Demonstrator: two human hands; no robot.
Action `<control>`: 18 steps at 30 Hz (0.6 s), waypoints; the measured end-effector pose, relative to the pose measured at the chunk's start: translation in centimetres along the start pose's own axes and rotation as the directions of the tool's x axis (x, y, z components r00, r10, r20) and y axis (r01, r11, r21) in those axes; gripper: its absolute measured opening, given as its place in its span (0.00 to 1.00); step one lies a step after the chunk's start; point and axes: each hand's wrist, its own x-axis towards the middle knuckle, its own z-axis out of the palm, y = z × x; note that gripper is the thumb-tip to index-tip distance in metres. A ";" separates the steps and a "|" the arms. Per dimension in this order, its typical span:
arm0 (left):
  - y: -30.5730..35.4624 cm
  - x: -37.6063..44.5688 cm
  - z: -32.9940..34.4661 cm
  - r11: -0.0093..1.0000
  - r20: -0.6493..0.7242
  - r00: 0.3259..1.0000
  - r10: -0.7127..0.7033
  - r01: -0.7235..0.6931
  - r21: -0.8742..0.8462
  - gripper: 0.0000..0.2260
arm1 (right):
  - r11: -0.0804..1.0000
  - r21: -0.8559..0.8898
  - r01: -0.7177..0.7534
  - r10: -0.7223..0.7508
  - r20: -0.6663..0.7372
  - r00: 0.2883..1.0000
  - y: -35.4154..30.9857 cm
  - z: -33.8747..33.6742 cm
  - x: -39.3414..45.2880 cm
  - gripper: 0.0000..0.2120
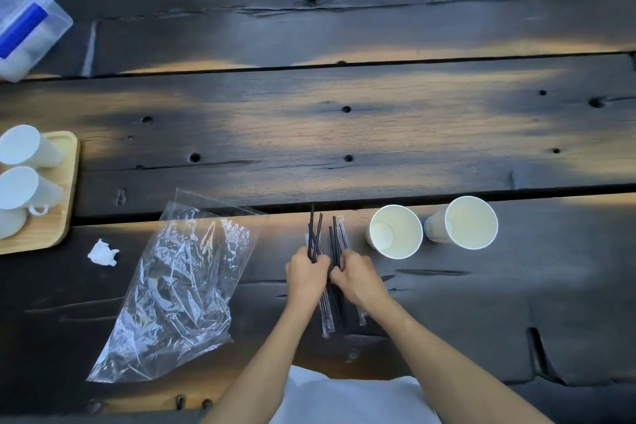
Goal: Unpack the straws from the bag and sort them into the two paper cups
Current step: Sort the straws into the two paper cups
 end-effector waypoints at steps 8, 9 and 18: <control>-0.2 -3.0 -4.1 0.865 0.254 0.967 0.003 0.125 -0.486 0.06 | 0.860 0.493 0.135 -0.195 0.072 0.978 -1.4 -2.3 -2.9 0.16; -0.2 -3.6 -4.3 0.822 0.304 0.952 0.017 0.160 -0.547 0.07 | 0.834 0.533 0.143 -0.214 0.074 0.974 -1.7 -2.4 -3.3 0.15; -0.9 -7.7 -6.0 0.778 0.347 0.910 0.227 0.044 -0.626 0.10 | 0.923 0.100 0.373 -0.377 0.032 0.925 -3.6 -3.2 -6.1 0.09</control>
